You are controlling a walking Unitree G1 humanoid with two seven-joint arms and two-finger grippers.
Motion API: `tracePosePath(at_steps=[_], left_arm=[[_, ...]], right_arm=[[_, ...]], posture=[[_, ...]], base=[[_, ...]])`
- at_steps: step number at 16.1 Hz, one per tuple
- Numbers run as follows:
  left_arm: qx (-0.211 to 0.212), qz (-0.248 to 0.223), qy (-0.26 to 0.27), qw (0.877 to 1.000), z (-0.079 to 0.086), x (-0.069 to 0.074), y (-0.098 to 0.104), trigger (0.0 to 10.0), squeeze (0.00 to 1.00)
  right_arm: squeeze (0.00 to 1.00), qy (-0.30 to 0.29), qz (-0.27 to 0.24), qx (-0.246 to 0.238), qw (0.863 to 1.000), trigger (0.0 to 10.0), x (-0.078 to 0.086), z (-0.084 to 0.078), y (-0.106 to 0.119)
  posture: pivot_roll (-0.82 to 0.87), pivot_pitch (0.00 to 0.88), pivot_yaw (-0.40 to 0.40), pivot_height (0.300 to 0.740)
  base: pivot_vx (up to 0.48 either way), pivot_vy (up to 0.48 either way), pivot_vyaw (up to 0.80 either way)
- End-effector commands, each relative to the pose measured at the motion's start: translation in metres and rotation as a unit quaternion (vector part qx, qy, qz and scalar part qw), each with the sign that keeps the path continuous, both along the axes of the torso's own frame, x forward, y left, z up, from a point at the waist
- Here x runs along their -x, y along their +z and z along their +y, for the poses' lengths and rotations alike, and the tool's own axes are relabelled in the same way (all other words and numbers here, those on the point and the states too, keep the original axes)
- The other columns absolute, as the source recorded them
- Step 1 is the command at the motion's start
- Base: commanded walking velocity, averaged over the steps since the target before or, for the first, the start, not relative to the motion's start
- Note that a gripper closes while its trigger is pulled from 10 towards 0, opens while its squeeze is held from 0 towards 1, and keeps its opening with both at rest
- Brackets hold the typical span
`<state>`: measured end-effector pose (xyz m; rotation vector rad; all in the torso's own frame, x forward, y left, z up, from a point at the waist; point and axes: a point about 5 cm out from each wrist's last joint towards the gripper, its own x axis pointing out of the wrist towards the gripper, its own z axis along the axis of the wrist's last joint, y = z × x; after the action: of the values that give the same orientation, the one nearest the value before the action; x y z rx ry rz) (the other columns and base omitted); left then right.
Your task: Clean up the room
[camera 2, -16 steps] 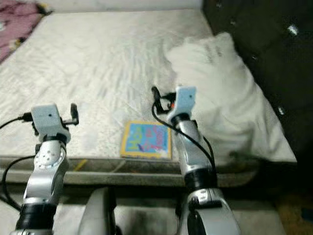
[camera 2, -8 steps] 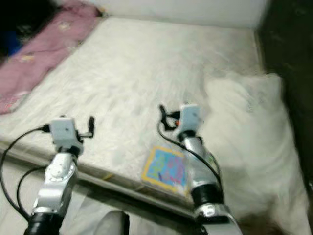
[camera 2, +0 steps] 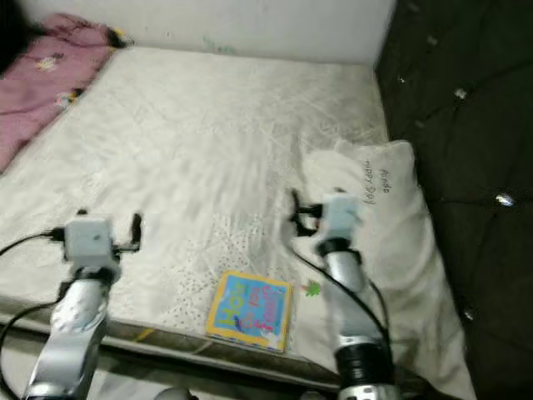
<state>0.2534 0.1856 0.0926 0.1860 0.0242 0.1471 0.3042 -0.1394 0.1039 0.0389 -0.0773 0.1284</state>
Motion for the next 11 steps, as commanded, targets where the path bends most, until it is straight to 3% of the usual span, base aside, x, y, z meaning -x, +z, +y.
tracePosePath(at_steps=[1, 7, 11], left_arm=[[0.019, -0.006, -0.017, 1.000, -0.005, 0.001, 0.004, 10.0, 0.00], [0.057, -0.012, -0.028, 0.998, -0.018, -0.004, 0.014, 10.0, 0.00], [0.075, -0.014, -0.026, 0.997, -0.014, -0.002, 0.018, 10.0, 0.00]], right_arm=[[0.00, -0.015, 0.011, 0.003, 1.000, 10.0, 0.003, -0.007, -0.003], [0.00, -0.031, -0.011, 0.012, 0.999, 10.0, 0.007, -0.006, 0.010], [0.00, -0.030, -0.001, 0.011, 1.000, 10.0, 0.004, 0.000, 0.011]], posture=[[0.00, 0.000, 0.057, 0.740], [-0.01, 0.000, 0.064, 0.740], [0.01, 0.000, 0.051, 0.740]], base=[[0.000, 0.000, 0.00], [0.000, 0.000, 0.00], [0.000, 0.000, 0.00]])
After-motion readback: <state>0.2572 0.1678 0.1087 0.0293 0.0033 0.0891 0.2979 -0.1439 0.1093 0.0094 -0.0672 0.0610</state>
